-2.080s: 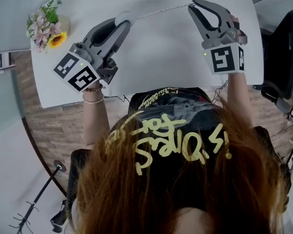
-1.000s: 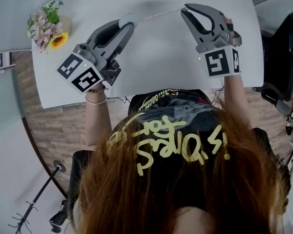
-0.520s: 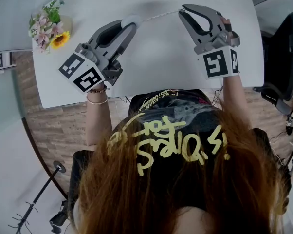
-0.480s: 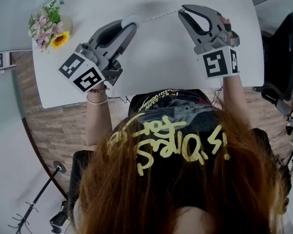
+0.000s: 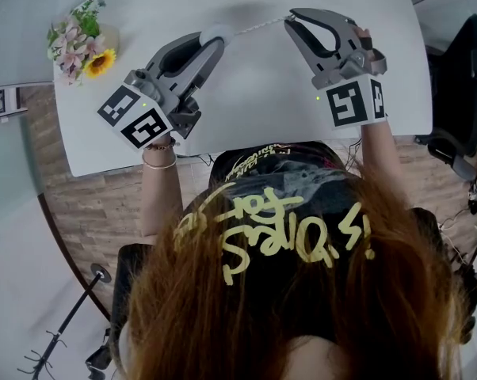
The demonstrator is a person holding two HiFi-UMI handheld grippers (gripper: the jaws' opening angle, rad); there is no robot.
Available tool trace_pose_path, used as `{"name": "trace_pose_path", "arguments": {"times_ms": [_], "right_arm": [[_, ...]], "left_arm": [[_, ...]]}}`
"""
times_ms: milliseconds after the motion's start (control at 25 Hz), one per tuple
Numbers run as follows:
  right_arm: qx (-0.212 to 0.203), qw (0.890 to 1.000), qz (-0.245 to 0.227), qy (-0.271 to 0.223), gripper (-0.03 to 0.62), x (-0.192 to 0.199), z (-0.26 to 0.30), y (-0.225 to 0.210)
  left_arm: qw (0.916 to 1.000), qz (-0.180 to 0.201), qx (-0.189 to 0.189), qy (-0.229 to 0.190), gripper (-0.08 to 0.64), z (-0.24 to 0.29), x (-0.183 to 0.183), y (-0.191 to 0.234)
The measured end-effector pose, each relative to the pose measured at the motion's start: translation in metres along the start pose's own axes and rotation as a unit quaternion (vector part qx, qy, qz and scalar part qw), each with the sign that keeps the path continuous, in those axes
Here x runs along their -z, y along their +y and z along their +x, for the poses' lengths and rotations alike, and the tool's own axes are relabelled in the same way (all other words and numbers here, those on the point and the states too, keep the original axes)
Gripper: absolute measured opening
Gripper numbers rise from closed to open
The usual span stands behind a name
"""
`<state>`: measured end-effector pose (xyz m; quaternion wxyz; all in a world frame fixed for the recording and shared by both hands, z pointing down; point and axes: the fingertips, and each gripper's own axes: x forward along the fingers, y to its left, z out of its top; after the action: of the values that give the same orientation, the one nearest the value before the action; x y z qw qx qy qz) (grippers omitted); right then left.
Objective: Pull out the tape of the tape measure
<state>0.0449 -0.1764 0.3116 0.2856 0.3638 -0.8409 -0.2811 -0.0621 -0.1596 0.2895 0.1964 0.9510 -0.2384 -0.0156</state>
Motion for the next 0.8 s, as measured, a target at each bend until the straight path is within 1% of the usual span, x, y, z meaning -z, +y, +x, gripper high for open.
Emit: {"name": "trace_pose_path", "arguments": {"times_ms": [520,800], "right_arm": [[-0.013,1.0,0.003,-0.014,0.061,-0.016,0.007,0.024],[-0.021,1.0,0.01,-0.017,0.061,-0.011,0.017,0.031]], "left_arm": [[0.9999,0.003,0.009,0.013,0.061,-0.006,0.008,-0.003],[0.9998,-0.002,0.01,0.019,0.061,-0.002,0.014,0.005]]}}
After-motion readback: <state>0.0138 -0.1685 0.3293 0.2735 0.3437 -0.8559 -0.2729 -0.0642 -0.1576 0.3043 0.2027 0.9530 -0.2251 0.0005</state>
